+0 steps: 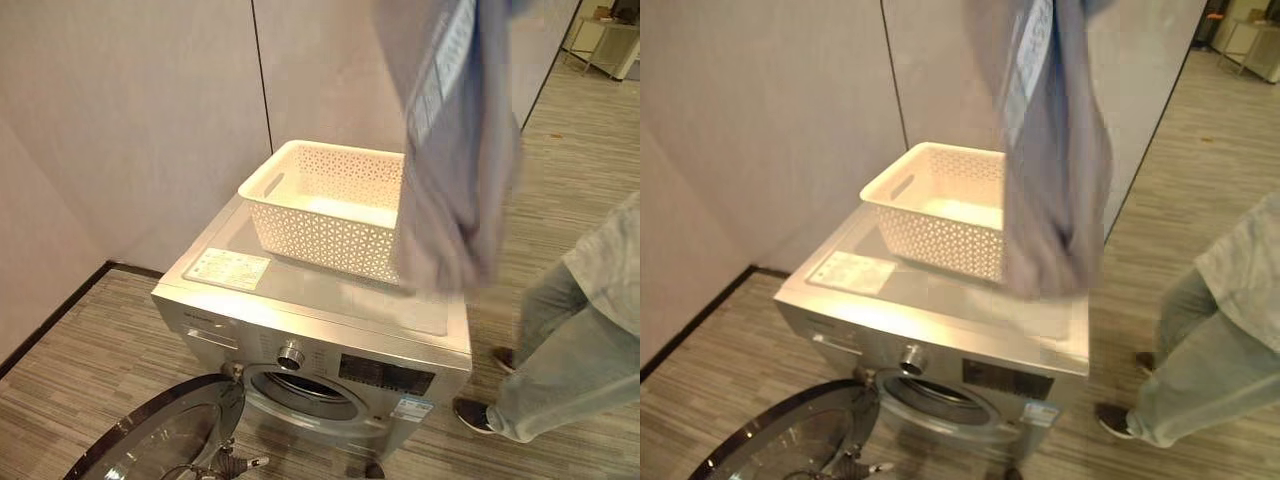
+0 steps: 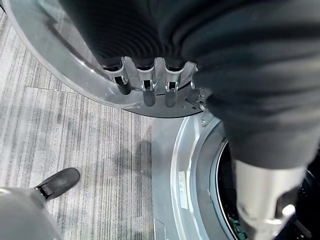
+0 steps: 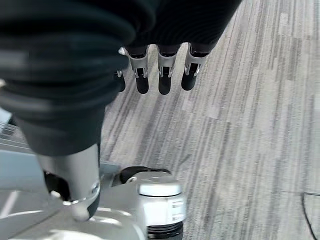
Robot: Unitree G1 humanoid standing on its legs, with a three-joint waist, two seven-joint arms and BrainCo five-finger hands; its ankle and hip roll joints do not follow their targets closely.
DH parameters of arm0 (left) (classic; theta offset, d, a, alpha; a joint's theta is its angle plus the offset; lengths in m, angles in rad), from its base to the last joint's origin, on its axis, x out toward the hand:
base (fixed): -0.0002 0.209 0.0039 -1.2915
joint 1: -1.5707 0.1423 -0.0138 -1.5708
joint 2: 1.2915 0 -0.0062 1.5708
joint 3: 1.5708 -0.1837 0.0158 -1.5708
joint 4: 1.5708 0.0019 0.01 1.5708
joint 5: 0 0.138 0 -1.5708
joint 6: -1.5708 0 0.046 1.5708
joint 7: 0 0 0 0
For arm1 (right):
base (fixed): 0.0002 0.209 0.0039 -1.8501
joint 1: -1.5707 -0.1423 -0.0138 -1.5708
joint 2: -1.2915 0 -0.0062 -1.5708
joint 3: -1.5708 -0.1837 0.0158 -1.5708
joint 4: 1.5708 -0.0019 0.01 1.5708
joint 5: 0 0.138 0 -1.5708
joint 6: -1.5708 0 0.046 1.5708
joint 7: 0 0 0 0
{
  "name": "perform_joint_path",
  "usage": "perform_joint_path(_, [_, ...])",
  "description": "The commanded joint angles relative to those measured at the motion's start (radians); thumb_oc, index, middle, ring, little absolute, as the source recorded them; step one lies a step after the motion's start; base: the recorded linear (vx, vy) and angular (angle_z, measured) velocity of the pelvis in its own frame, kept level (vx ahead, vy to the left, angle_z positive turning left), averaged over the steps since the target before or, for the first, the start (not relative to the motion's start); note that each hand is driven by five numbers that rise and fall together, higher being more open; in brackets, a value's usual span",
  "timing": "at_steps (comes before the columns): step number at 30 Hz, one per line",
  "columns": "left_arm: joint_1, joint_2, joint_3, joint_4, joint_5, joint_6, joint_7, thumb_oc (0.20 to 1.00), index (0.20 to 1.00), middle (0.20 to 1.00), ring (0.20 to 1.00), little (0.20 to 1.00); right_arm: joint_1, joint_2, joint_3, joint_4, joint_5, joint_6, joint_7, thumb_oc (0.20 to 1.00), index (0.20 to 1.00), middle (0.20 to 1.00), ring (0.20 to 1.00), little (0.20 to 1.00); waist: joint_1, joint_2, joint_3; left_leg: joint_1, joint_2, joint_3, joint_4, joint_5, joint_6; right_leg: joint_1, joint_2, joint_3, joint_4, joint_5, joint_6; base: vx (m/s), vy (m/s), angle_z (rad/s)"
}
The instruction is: Grab the laundry basket,head to the washer,open it,put in the laundry and shut it.
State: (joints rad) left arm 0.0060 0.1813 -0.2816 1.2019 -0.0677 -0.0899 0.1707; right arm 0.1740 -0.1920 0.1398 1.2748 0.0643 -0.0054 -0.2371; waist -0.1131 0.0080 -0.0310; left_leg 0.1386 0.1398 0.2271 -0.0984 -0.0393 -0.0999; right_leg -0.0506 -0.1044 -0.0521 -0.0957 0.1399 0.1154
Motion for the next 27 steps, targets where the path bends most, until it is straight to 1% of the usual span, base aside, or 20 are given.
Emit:
perform_joint_path(1, [-0.062,0.008,0.050,0.063,0.012,-0.013,-0.005,1.000,1.000,1.000,1.000,1.000,-0.040,-0.007,0.018,0.051,0.007,-0.013,0.002,1.000,1.000,1.000,1.000,1.000,0.005,-0.027,0.036,-0.005,-0.044,0.009,0.011,-0.027,0.057,-0.011,-0.064,-0.014,0.008,-0.047,0.075,0.01,-0.020,-0.03])
perform_joint_path(17, [-0.065,0.006,0.038,0.053,0.021,-0.009,-0.005,1.000,1.000,1.000,1.000,1.000,-0.060,-0.019,0.013,0.053,0.016,-0.011,-0.007,1.000,1.000,1.000,1.000,1.000,0.013,-0.022,0.035,-0.007,-0.033,-0.006,0.011,-0.023,0.046,0.007,-0.064,-0.036,0.008,-0.064,0.068,0.00,-0.005,0.01])
perform_joint_path(19, [-0.057,0.009,0.056,0.053,0.007,-0.003,-0.003,1.000,1.000,1.000,1.000,1.000,-0.069,-0.048,-0.069,-0.002,0.117,-0.035,-0.044,1.000,1.000,1.000,1.000,1.000,0.008,-0.023,0.034,-0.005,-0.031,0.003,0.011,-0.025,0.046,0.002,-0.063,-0.030,0.008,-0.061,0.071,0.01,0.005,-0.02])
perform_joint_path(20, [-0.042,0.014,0.072,0.031,0.001,-0.001,-0.005,1.000,1.000,1.000,1.000,1.000,-0.055,-0.086,-0.108,-0.119,0.121,-0.043,-0.072,1.000,1.000,1.000,1.000,1.000,0.005,-0.022,0.034,-0.003,-0.030,0.010,0.011,-0.027,0.046,0.000,-0.062,-0.026,0.008,-0.059,0.074,0.01,0.021,-0.06])
perform_joint_path(21, [-0.043,0.015,0.072,0.017,0.002,-0.003,-0.005,1.000,1.000,1.000,1.000,1.000,-0.051,-0.107,-0.141,-0.140,0.125,-0.057,-0.086,1.000,1.000,1.000,1.000,1.000,0.001,-0.021,0.035,-0.003,-0.031,0.012,0.011,-0.028,0.046,-0.001,-0.063,-0.024,0.008,-0.057,0.075,0.00,0.033,-0.06])
perform_joint_path(22, [-0.033,0.017,0.073,-0.004,0.005,-0.003,-0.009,1.000,1.000,1.000,1.000,1.000,-0.051,-0.145,-0.184,-0.184,0.129,-0.061,-0.107,1.000,1.000,1.000,1.000,1.000,-0.002,-0.019,0.037,-0.002,-0.032,0.014,0.011,-0.029,0.047,-0.002,-0.062,-0.022,0.008,-0.056,0.077,-0.01,0.050,-0.08])
perform_joint_path(23, [-0.021,0.019,0.080,-0.027,0.008,-0.004,-0.011,1.000,1.000,1.000,1.000,1.000,-0.029,-0.184,-0.231,-0.331,0.110,-0.067,-0.141,1.000,1.000,1.000,1.000,1.000,-0.010,-0.017,0.040,-0.001,-0.033,0.016,0.011,-0.030,0.048,-0.004,-0.062,-0.018,0.008,-0.053,0.081,-0.02,0.058,-0.09])
perform_joint_path(24, [-0.004,0.023,0.095,-0.058,0.010,0.000,-0.018,1.000,1.000,1.000,1.000,1.000,0.016,-0.219,-0.282,-0.543,0.069,-0.066,-0.160,1.000,1.000,1.000,1.000,1.000,-0.018,-0.016,0.043,0.000,-0.034,0.021,0.011,-0.033,0.051,-0.008,-0.062,-0.013,0.008,-0.051,0.083,-0.01,0.070,-0.06])
perform_joint_path(25, [0.010,0.020,0.115,-0.072,0.013,0.000,-0.025,1.000,1.000,1.000,1.000,1.000,0.071,-0.245,-0.341,-0.725,0.014,-0.072,-0.172,1.000,1.000,1.000,1.000,1.000,-0.031,-0.013,0.047,0.005,-0.033,0.026,0.011,-0.038,0.053,-0.009,-0.061,-0.011,0.008,-0.050,0.086,-0.02,0.064,-0.05])
perform_joint_path(26, [0.013,0.016,0.126,-0.065,0.018,0.000,-0.027,1.000,1.000,1.000,1.000,1.000,0.115,-0.266,-0.391,-0.863,-0.034,-0.071,-0.177,1.000,1.000,1.000,1.000,1.000,-0.037,-0.015,0.045,0.004,-0.035,0.032,0.011,-0.037,0.054,-0.017,-0.060,-0.003,0.008,-0.046,0.086,-0.01,0.045,-0.08])
perform_joint_path(27, [0.013,0.016,0.125,-0.065,0.018,0.000,-0.027,1.000,1.000,1.000,1.000,1.000,0.116,-0.265,-0.392,-0.864,-0.034,-0.071,-0.177,1.000,1.000,1.000,1.000,1.000,-0.036,-0.015,0.044,0.003,-0.035,0.033,0.011,-0.037,0.054,-0.018,-0.060,-0.003,0.008,-0.046,0.086,-0.01,0.076,-0.17])
